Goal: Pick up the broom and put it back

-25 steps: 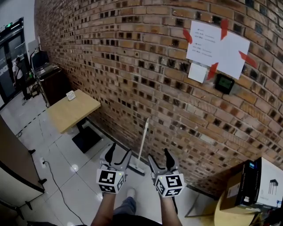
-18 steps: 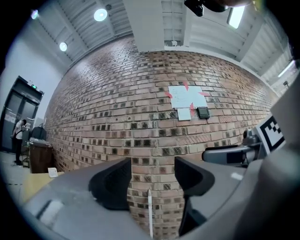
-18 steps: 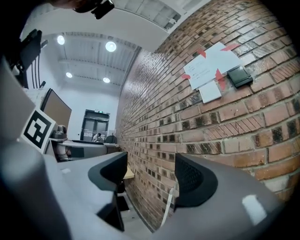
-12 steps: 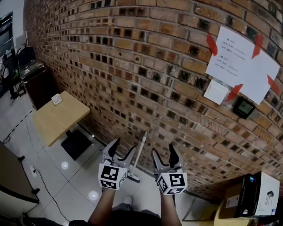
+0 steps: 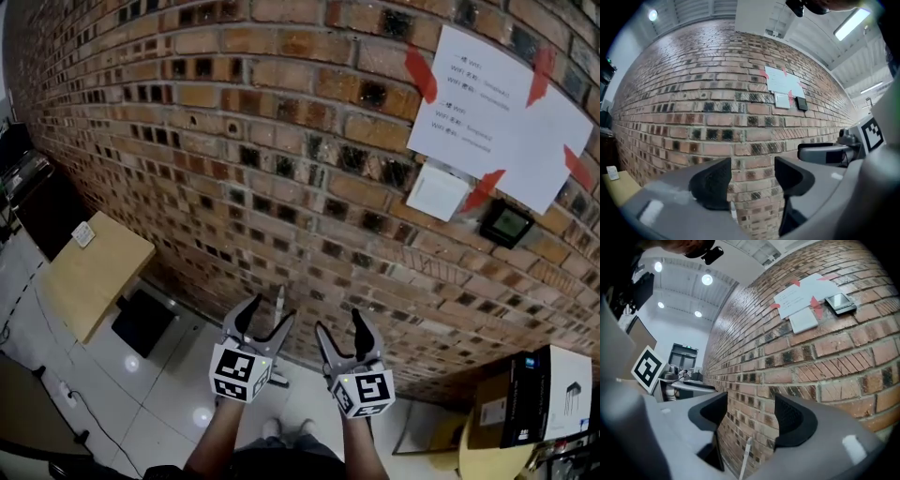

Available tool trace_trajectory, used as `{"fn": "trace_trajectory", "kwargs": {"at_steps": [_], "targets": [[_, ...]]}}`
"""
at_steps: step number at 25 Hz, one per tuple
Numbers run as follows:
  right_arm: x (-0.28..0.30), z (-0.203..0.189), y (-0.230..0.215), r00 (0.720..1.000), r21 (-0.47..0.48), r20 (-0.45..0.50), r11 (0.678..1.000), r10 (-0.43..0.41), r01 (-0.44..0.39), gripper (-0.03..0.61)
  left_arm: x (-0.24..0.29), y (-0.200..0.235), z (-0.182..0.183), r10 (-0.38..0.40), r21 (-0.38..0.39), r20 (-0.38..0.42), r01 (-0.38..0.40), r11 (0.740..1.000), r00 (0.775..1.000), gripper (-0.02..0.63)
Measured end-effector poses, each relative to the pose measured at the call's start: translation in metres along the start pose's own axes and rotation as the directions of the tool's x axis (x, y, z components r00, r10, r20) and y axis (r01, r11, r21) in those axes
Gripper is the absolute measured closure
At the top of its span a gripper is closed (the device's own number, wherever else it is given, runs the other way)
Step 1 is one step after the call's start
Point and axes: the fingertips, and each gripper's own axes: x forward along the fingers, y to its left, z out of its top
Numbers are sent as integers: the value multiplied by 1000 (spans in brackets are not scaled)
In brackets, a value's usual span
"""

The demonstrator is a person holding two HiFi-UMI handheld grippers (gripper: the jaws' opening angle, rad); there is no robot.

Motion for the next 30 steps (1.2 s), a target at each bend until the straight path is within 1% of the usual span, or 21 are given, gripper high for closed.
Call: {"fn": "trace_trajectory", "kwargs": {"at_steps": [3, 7, 11, 14, 16, 19, 22, 23, 25, 28, 30], "targets": [[-6, -19, -27, 998, 9, -41, 999, -50, 50, 256, 20, -13, -28, -34, -8, -58, 33, 999, 998, 324], [-12, -44, -51, 992, 28, -88, 996, -88, 90, 256, 30, -16, -88, -38, -38, -171, 32, 999, 984, 324], [-18, -74, -61, 985, 55, -148, 994, -86, 95, 256, 26, -14, -157, -53, -63, -286, 36, 997, 957, 322], [-20, -96, -66, 978, 78, -194, 993, -77, 93, 256, 27, -5, -203, -52, -83, -357, 24, 996, 933, 275], [-19, -108, -69, 974, 83, -216, 993, -70, 90, 256, 31, 4, -227, -45, -86, -389, 13, 996, 920, 250], [-16, -124, -71, 966, 86, -251, 993, -59, 83, 256, 42, 15, -261, -37, -96, -434, -5, 995, 900, 247], [-13, -141, -68, 957, 98, -290, 993, -30, 61, 256, 58, 26, -293, -17, -131, -462, -50, 990, 887, 247], [-12, -146, -67, 953, 101, -302, 994, -20, 52, 256, 63, 31, -304, -7, -137, -470, -65, 988, 883, 249], [-11, -156, -65, 946, 107, -324, 993, -6, 43, 256, 75, 37, -329, -1, -141, -485, -77, 987, 875, 279], [-5, -166, -68, 943, 121, -331, 992, -1, 44, 256, 101, 43, -363, -22, -162, -498, -68, 984, 867, 281], [-4, -174, -71, 937, 127, -350, 991, -1, 49, 256, 117, 51, -384, -13, -157, -513, -79, 984, 858, 281]]}}
